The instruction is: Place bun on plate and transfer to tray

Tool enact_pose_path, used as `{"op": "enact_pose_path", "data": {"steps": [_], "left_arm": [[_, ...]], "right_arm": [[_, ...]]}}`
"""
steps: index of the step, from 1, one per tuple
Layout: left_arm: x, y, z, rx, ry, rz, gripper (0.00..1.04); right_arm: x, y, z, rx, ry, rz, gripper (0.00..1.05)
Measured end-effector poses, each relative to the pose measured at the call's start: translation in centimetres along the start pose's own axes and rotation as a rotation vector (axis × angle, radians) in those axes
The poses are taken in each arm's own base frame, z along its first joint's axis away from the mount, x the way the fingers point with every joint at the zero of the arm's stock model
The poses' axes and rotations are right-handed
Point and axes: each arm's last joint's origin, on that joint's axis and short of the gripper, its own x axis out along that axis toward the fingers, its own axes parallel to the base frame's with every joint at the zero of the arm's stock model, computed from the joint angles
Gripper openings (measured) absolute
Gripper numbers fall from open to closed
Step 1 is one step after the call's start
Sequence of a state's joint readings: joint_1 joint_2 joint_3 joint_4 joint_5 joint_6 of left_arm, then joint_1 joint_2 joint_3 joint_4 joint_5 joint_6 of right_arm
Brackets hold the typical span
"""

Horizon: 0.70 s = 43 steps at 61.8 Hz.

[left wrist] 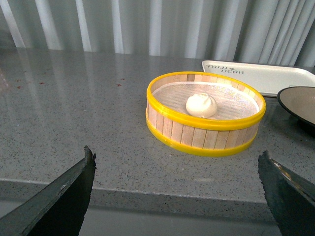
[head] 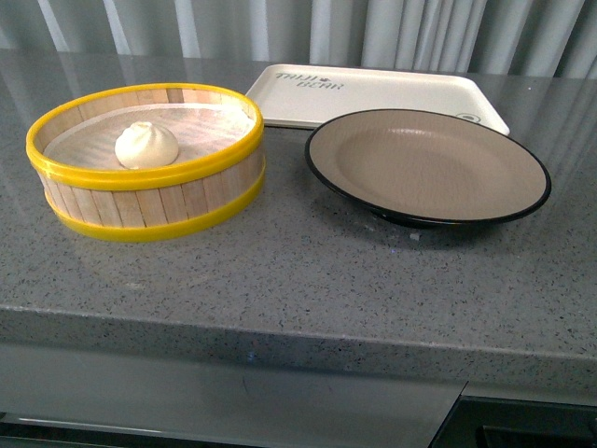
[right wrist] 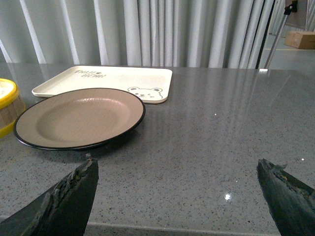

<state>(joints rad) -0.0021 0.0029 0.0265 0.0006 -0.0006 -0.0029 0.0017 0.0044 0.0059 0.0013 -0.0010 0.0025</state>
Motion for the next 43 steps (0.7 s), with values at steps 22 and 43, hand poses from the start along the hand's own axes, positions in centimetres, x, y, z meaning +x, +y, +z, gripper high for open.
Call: {"op": "enact_pose_path", "data": {"steps": [22,43], "left_arm": [[0.00,0.00,0.00,0.000,0.000,0.000,0.98],[0.00,0.00,0.00,0.000,0.000,0.000,0.98]], "right_arm": [[0.00,0.00,0.00,0.000,0.000,0.000,0.96],[0.00,0.00,0.00,0.000,0.000,0.000,0.96]]}}
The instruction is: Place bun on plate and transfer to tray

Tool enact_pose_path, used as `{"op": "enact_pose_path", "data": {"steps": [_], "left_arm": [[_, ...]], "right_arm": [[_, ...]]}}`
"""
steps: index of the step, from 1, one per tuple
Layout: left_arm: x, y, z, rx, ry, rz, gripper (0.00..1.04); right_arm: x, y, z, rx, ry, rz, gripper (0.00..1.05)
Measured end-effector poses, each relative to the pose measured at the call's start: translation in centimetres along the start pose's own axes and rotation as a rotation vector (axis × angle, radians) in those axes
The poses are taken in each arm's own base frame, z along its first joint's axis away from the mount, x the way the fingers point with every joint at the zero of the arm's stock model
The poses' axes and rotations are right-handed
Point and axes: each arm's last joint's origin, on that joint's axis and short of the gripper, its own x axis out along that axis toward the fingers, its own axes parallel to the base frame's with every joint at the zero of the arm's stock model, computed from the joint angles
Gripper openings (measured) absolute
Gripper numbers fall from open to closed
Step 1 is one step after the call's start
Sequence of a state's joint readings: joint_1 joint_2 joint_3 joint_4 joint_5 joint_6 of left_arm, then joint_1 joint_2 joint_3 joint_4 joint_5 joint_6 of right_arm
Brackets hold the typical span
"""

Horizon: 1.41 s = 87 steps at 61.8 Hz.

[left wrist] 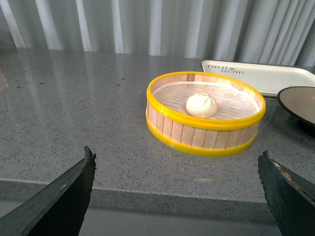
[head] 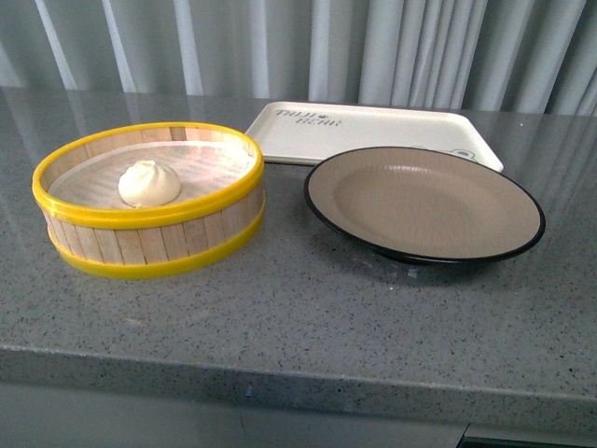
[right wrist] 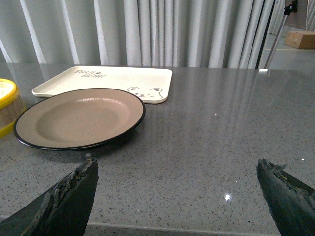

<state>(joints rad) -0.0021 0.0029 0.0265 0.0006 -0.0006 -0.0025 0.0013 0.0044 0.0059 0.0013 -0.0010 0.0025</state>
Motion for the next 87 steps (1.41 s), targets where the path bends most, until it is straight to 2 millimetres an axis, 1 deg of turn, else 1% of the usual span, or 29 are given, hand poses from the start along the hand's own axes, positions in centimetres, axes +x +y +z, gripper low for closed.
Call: {"op": "enact_pose_path", "data": {"steps": [16,19,21,22,24,29,34,40,46,48,58,72,78,87], "left_arm": [[0.0,0.0,0.0,0.000,0.000,0.000,0.98],[0.1,0.0,-0.2,-0.057,0.092,0.040,0.98],[0.4,0.1,-0.2,-0.135,0.210,0.058,0.98],[0.5,0.1,-0.2,-0.168,0.233,0.064,0.98],[1.2,0.1,0.1,-0.251,0.287,0.077,0.98],[2.7,0.0,1.1,-0.352,0.300,0.052,0.98],[4.4,-0.5,2.8,-0.394,0.256,-0.020,0.98],[6.7,-1.4,4.7,-0.398,0.203,-0.124,0.98],[9.4,-2.7,5.9,-0.365,0.187,-0.190,0.98],[10.9,-3.3,6.3,-0.340,0.205,-0.204,0.98],[15.7,-5.0,7.6,-0.243,0.278,-0.222,0.98],[20.2,-7.0,9.6,-0.078,0.331,-0.233,0.98],[22.2,-7.7,9.7,-0.014,0.363,-0.225,0.98],[24.4,-9.0,9.1,0.045,0.425,-0.221,0.98]], "right_arm": [[0.0,0.0,0.0,0.000,0.000,0.000,0.96],[0.0,0.0,0.0,0.000,0.000,0.000,0.96],[0.0,0.0,0.0,0.000,0.000,0.000,0.96],[0.0,0.0,0.0,0.000,0.000,0.000,0.96],[0.0,0.0,0.0,0.000,0.000,0.000,0.96],[0.0,0.0,0.0,0.000,0.000,0.000,0.96],[0.0,0.0,0.0,0.000,-0.001,0.000,0.96],[0.0,0.0,0.0,0.000,-0.001,0.000,0.96],[0.0,0.0,0.0,0.000,-0.001,0.000,0.96],[0.0,0.0,0.0,0.000,-0.001,0.000,0.96],[0.0,0.0,0.0,0.000,-0.001,0.000,0.96],[0.0,0.0,0.0,0.000,-0.001,0.000,0.96],[0.0,0.0,0.0,0.000,-0.001,0.000,0.96],[0.0,0.0,0.0,0.000,-0.001,0.000,0.96]]}}
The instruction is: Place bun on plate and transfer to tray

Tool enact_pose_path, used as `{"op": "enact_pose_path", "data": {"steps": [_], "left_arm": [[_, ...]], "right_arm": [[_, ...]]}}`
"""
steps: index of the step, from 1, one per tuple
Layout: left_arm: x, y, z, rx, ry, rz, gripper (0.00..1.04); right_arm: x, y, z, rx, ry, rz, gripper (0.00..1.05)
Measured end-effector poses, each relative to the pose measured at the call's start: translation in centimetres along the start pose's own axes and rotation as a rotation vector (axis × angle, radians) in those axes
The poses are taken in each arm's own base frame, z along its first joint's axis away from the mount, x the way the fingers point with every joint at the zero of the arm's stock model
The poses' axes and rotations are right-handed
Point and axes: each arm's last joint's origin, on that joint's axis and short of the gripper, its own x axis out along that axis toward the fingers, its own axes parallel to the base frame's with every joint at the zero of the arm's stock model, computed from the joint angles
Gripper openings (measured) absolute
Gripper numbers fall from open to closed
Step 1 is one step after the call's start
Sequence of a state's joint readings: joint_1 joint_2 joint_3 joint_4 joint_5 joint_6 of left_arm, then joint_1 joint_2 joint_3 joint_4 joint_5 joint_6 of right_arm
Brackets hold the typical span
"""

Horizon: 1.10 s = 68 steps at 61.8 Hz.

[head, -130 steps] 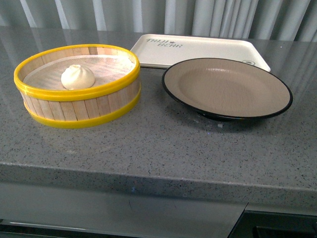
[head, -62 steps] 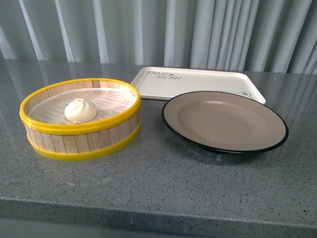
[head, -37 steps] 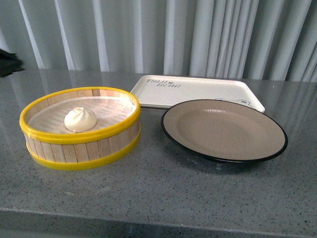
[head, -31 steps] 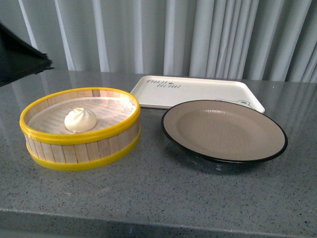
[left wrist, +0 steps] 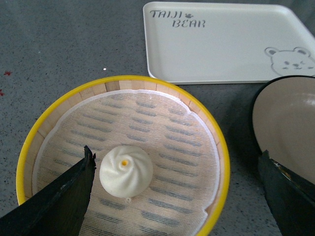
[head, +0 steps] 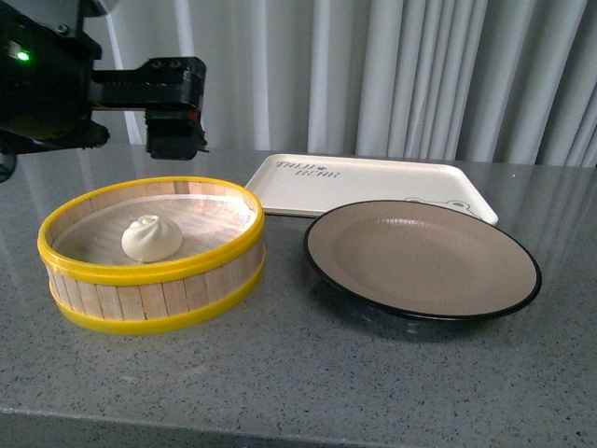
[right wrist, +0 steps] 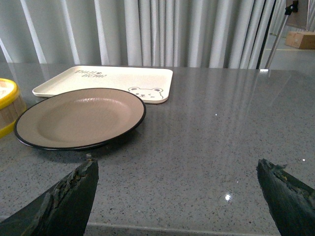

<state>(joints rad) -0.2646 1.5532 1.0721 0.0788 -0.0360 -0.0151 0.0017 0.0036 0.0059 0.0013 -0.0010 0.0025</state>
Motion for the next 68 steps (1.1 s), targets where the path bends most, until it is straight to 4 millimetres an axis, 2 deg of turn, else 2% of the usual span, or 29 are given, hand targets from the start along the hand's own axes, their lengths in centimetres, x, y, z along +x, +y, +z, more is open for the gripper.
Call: {"op": "enact_pose_path", "data": {"steps": [14,29,52,68], "left_arm": [[3.4,-0.7,0.5,0.008,0.087,0.050,0.98],[5.7,-0.1,-0.1,-0.017,0.168,0.122,0.98],[6.8,1.8,-0.3,-0.059,0.203,0.200,0.98],[6.8,2.0,-1.3,-0.056,0.230,0.197,0.98]], "right_arm": [[0.0,0.0,0.0,0.000,0.000,0.000,0.96],[0.0,0.0,0.0,0.000,0.000,0.000,0.96],[0.0,0.0,0.0,0.000,0.000,0.000,0.96],[0.0,0.0,0.0,0.000,0.000,0.000,0.96]]}}
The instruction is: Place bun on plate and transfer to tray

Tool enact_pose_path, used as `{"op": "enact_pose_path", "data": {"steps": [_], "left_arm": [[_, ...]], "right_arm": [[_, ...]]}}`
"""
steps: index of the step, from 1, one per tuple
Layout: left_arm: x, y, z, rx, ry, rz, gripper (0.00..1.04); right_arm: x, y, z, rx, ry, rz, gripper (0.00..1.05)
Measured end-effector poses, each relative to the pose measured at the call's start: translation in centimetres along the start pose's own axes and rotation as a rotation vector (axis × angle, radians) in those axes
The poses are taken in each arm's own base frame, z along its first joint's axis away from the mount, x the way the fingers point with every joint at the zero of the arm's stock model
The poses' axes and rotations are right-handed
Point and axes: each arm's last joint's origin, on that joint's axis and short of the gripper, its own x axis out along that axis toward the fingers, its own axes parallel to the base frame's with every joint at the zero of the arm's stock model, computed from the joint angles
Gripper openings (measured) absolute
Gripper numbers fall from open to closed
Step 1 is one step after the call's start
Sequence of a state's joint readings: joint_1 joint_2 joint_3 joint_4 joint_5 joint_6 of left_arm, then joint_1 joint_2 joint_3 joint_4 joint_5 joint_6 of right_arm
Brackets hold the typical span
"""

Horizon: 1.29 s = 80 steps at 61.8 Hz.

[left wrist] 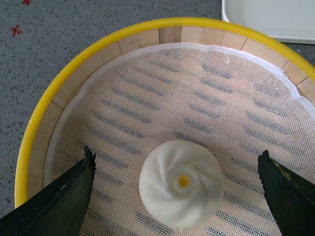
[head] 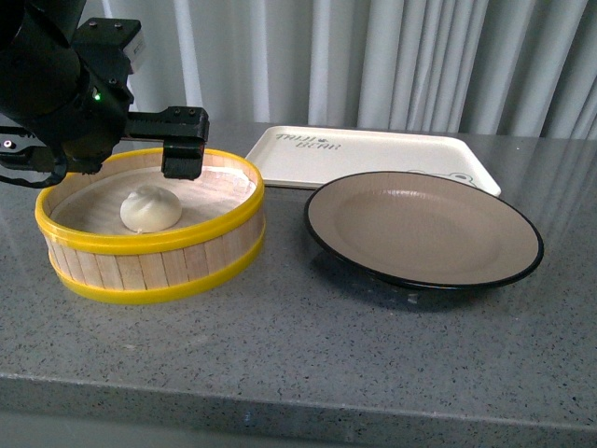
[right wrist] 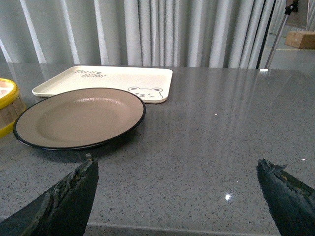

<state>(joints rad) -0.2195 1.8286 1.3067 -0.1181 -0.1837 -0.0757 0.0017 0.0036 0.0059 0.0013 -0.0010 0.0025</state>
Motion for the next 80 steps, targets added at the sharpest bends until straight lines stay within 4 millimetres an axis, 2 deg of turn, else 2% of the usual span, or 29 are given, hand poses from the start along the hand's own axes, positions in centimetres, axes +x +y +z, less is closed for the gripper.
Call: {"op": "enact_pose_path", "data": {"steps": [15,34,52,60,68,80], "left_arm": [[0.1,-0.2,-0.3,0.006,0.007,-0.002,0.98],[1.1,-0.8,-1.1,0.020,0.040,-0.008,0.98],[1.5,-1.3,-1.1,0.028,0.041,0.000,0.97],[1.7,-1.4,-1.2,0.032,0.053,0.007,0.77],[1.7,-1.4,-1.3,0.025,0.057,0.003,0.47],[1.4,-1.5,-0.9,0.017,0.046,-0.013,0.19]], "right_arm": [[0.0,0.0,0.0,0.000,0.000,0.000,0.96],[0.0,0.0,0.0,0.000,0.000,0.000,0.96],[0.0,0.0,0.0,0.000,0.000,0.000,0.96],[0.0,0.0,0.0,0.000,0.000,0.000,0.96],[0.0,0.0,0.0,0.000,0.000,0.000,0.96],[0.0,0.0,0.0,0.000,0.000,0.000,0.96]]}}
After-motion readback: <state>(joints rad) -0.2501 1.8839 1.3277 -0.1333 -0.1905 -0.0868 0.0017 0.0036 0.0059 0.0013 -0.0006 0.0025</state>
